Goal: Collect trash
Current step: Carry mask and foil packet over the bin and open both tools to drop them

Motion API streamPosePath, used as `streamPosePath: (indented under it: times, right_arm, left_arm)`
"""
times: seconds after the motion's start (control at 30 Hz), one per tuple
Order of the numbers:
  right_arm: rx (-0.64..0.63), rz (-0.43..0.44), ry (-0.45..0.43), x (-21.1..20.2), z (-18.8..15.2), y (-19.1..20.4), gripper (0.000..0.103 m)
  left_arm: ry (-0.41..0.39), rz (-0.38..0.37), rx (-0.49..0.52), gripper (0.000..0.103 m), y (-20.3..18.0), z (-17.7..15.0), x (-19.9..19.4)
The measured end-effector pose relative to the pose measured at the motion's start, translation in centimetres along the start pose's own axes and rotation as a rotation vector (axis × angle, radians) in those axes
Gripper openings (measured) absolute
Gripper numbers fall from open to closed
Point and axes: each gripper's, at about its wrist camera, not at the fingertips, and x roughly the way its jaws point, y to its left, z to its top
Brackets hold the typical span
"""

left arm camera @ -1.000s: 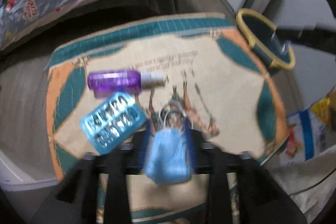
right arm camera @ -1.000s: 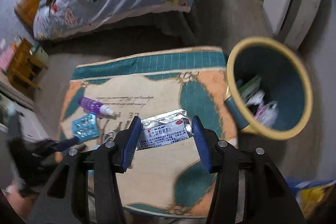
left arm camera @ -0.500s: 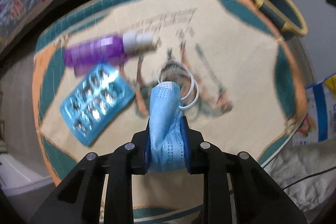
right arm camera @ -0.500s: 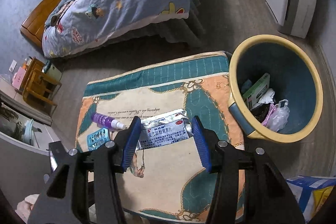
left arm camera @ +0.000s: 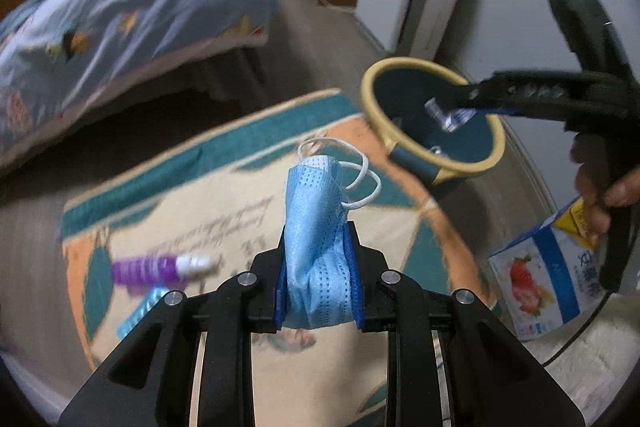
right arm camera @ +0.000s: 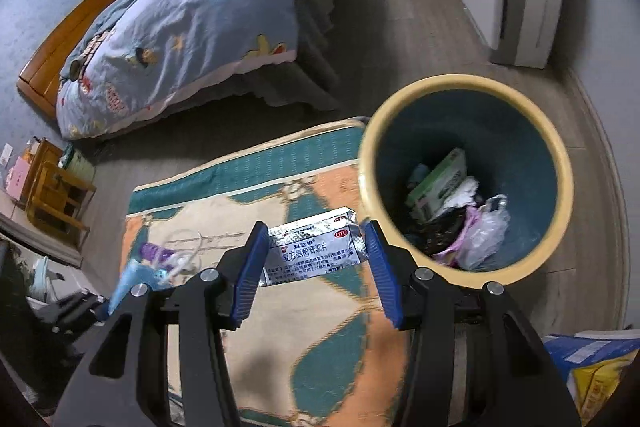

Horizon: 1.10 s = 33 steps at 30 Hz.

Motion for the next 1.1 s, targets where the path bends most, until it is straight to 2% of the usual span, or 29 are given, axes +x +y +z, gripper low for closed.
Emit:
streamPosePath:
  times: [0.23,0.43,0.83,1.0,1.1]
  right_arm:
    - [0.041,-0.057,-0.021,-0.2,0.4,-3.6,0.050]
    - [0.101,-0.100,-0.042,-0.2,0.7,-7.3,0.050]
    - [0.235,-0.171,-0.081,0.5,1.4,-14.2,0.050]
    - [0.278,-0.155,-0.107,0.7,1.7,-15.3,0.050]
    - [0.321,-0.103,-0.160,0.0,1.9,-16.0,0.050]
  left_arm:
    - [-0.054,-0.028,0.061,0.025,-3.2,4.5,0.8]
    - [-0.074,-0.039,0.120,0.026,-5.7,7.5,3.2]
    - [-0.084,-0.073,0.159,0.026,-8.6,10.9,8.7]
    - [-0.089,-0.087,0.182,0.026,-10.0,11.3,10.7]
    - [-0.104,-0.107,0.183,0.030,-10.5,11.7,11.7]
